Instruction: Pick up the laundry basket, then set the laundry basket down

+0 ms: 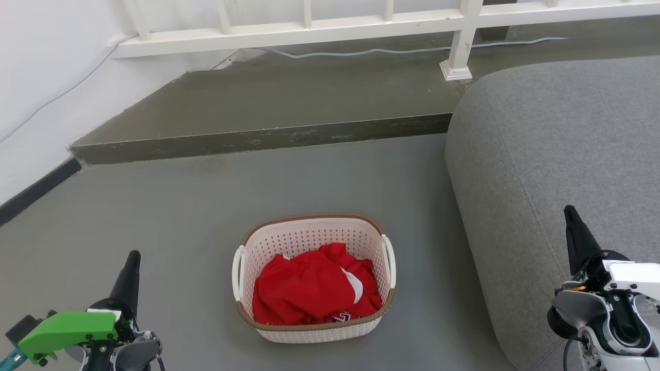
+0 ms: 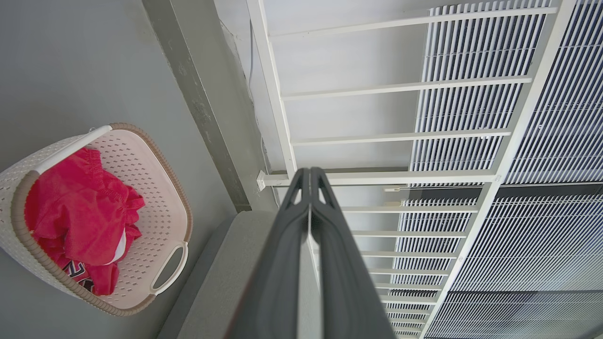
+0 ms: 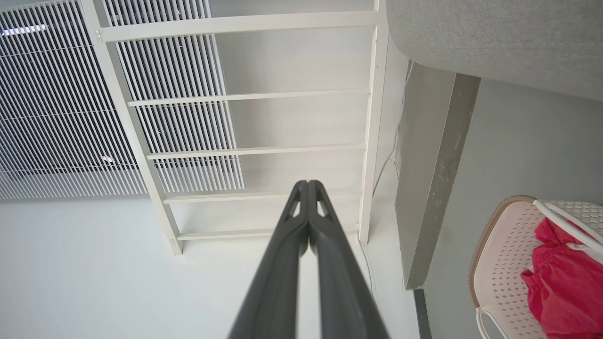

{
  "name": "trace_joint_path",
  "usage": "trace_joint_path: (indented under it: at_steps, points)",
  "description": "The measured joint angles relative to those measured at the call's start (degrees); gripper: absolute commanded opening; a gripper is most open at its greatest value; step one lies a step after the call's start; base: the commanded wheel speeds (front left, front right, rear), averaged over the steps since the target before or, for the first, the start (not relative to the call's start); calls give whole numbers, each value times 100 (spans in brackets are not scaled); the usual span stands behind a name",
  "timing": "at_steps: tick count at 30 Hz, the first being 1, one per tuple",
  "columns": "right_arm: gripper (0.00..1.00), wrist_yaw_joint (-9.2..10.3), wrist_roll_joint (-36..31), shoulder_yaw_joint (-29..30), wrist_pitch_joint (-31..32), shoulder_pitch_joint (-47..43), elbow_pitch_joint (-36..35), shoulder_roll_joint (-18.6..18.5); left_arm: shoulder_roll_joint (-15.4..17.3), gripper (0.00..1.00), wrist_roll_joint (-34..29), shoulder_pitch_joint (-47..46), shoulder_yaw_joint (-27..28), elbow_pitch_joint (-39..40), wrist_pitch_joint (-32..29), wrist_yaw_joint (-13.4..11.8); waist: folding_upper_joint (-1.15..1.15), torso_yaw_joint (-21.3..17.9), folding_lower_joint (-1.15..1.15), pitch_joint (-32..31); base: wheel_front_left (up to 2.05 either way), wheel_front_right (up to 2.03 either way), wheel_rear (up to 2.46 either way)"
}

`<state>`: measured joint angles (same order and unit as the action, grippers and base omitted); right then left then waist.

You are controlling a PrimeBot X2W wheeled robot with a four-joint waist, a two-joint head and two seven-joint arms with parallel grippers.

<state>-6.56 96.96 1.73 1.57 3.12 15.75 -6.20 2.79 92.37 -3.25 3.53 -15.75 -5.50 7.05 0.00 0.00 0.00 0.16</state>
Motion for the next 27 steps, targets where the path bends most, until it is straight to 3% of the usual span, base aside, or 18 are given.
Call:
trace_joint_path:
  at_steps: [27]
  points:
    - [0, 0, 0, 15, 7, 3, 11, 15, -2, 0, 0, 0, 7, 0, -1, 0, 0, 0, 0, 0, 0, 0, 0]
